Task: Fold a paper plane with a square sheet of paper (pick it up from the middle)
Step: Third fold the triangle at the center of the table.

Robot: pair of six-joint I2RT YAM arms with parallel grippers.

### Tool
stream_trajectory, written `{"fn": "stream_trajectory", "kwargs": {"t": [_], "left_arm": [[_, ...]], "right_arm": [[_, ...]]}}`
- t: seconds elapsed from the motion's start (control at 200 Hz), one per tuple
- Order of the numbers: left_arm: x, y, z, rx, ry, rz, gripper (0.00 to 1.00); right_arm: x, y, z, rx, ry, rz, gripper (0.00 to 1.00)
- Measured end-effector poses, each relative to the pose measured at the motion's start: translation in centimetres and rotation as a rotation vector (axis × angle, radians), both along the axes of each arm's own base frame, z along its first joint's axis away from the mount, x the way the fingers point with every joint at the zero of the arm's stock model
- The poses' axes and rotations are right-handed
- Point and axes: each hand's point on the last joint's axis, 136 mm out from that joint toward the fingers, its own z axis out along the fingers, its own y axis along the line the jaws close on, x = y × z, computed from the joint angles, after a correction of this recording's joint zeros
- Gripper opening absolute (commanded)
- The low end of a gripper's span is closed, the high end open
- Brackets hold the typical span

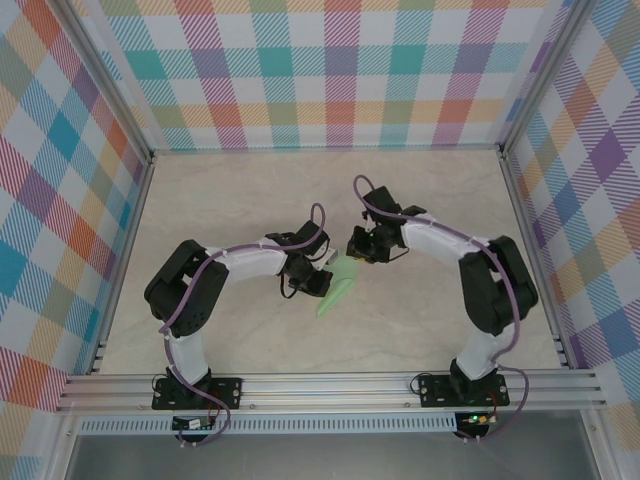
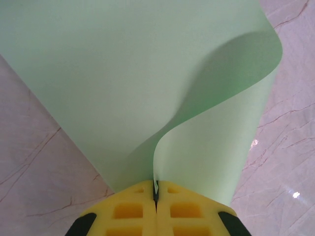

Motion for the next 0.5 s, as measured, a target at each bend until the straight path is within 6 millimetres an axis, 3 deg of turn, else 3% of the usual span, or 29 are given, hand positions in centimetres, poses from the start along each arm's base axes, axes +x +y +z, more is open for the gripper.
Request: {"fn": "stream_trajectory", "kwargs": {"t": [0.085,0.13,0.27,0.37,0.5], "left_arm": [[0.0,0.0,0.0,0.000,0.000,0.000,0.00],[0.0,0.0,0.0,0.000,0.000,0.000,0.00],[0.0,0.0,0.0,-0.001,0.002,-0.001,0.00],[0.0,0.0,0.0,-0.002,0.002,-0.001,0.00],[0.0,0.0,0.0,-0.001,0.002,-0.001,0.00]], "right_arm": [[-0.9,-0.7,2.4,0.066,-0.083,-0.037,0.09],[-1.8,-1.1,2.6,0.108,-0.103,-0.058,0.00],[-6.4,-1.7,0.0,0.207,-0.083,-0.103,0.00],[-9.9,-0.3,-2.0,0.227,-0.035,-0.065,0.00],[-11.7,3.1,-1.5,0.300,-0.056,0.001,0.00]]}}
